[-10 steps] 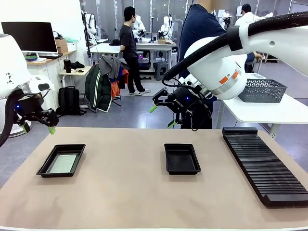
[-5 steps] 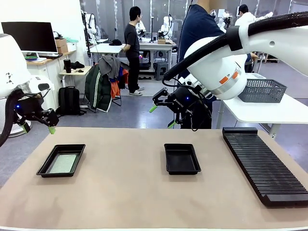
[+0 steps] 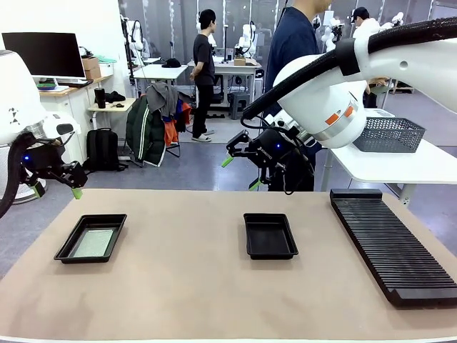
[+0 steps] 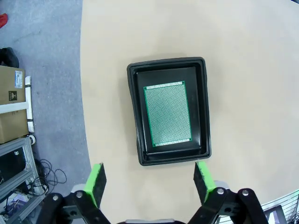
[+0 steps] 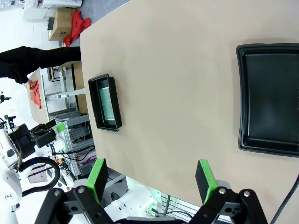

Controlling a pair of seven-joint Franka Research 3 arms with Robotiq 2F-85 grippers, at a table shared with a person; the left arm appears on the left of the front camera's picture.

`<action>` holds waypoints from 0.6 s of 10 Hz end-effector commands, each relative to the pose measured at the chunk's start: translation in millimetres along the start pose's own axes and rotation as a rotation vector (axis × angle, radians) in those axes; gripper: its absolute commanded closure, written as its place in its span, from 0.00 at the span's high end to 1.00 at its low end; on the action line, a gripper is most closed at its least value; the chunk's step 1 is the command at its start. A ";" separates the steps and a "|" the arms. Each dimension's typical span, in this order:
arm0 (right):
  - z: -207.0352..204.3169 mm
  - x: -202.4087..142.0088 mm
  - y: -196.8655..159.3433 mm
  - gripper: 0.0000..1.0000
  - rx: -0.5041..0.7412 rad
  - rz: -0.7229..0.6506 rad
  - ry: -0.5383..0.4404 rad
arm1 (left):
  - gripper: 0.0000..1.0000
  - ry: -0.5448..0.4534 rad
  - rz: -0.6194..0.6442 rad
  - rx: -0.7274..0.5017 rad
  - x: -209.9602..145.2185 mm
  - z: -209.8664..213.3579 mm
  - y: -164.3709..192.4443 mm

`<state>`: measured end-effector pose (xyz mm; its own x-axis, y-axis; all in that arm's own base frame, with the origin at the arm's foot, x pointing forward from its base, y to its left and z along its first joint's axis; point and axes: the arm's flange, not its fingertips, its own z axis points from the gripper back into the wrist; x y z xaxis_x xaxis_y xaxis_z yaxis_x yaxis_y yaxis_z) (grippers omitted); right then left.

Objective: Inspect and transfer BCBs to ESD trays.
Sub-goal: Pick up the Blank PCB from the PCB Rack and place it in the right ESD tray.

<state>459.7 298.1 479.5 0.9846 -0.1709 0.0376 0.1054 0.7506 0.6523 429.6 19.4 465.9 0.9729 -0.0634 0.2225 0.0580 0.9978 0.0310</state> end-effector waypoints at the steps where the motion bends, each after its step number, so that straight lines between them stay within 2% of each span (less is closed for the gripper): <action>1: -1.1 2.3 2.5 1.00 -0.019 -0.016 -0.004 | 1.00 -0.005 0.001 0.001 -0.9 -0.6 0.1; 6: -1.1 2.3 2.5 1.00 -0.019 -0.016 -0.004 | 1.00 -0.005 0.001 0.001 -0.9 -0.6 0.1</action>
<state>459.7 298.1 479.5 0.9846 -0.1709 0.0376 0.1054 0.7506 0.6523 429.6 19.4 465.9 0.9729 -0.0635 0.2225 0.0580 0.9978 0.0310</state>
